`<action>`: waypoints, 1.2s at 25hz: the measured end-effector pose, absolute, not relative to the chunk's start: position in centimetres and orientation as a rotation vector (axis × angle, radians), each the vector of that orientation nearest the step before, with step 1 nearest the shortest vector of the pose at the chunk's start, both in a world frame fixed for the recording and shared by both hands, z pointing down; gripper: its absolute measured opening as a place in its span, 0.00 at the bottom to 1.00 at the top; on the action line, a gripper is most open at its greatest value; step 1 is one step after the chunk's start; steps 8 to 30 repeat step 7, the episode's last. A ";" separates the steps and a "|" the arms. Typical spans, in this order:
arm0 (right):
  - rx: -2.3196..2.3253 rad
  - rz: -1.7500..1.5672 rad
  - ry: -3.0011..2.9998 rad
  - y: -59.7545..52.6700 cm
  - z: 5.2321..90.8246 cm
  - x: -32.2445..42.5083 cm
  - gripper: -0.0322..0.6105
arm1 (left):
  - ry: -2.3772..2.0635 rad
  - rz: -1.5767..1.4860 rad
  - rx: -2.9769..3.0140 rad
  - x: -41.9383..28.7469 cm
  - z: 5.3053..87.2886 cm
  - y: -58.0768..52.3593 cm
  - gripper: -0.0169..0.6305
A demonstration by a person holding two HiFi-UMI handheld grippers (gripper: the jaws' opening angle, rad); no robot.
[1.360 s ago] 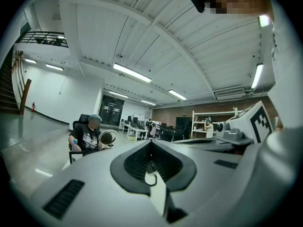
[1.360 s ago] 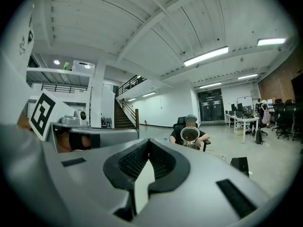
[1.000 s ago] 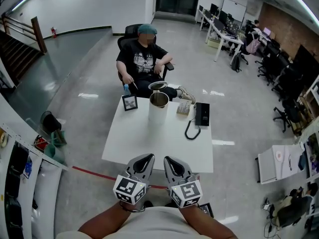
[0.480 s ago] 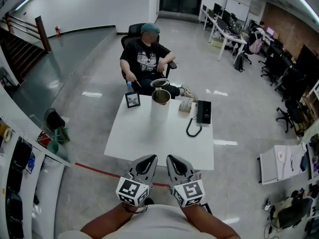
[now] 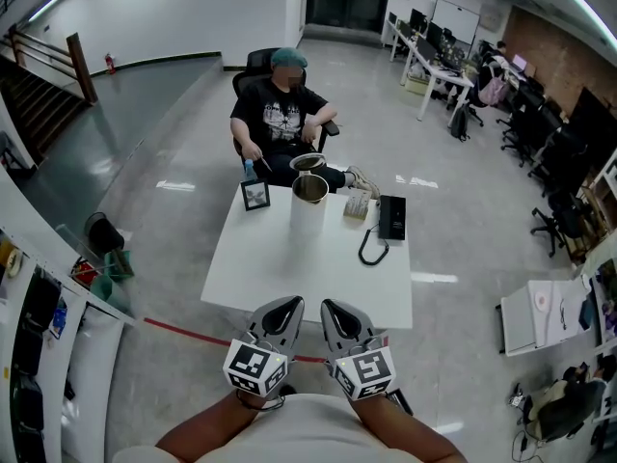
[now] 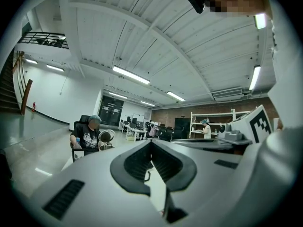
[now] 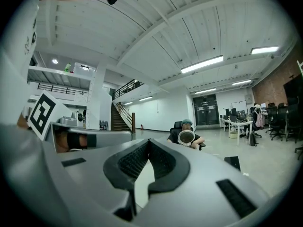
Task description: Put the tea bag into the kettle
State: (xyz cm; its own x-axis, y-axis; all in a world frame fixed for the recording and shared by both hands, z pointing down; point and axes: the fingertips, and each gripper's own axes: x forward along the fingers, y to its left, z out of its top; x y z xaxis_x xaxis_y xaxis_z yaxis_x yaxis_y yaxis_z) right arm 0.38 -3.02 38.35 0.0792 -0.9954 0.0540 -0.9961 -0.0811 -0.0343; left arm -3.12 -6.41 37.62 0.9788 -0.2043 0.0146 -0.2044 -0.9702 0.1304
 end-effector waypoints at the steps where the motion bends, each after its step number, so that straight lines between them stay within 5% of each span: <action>1: 2.301 0.096 -2.118 -3.1 38.4 0.3 0.07 | -0.306 -0.001 2.995 -3.2 37.6 -6.5 0.04; 30: 2.320 0.083 -2.094 -3.5 38.3 0.3 0.07 | -0.280 -0.002 2.994 -3.2 37.8 -7.0 0.04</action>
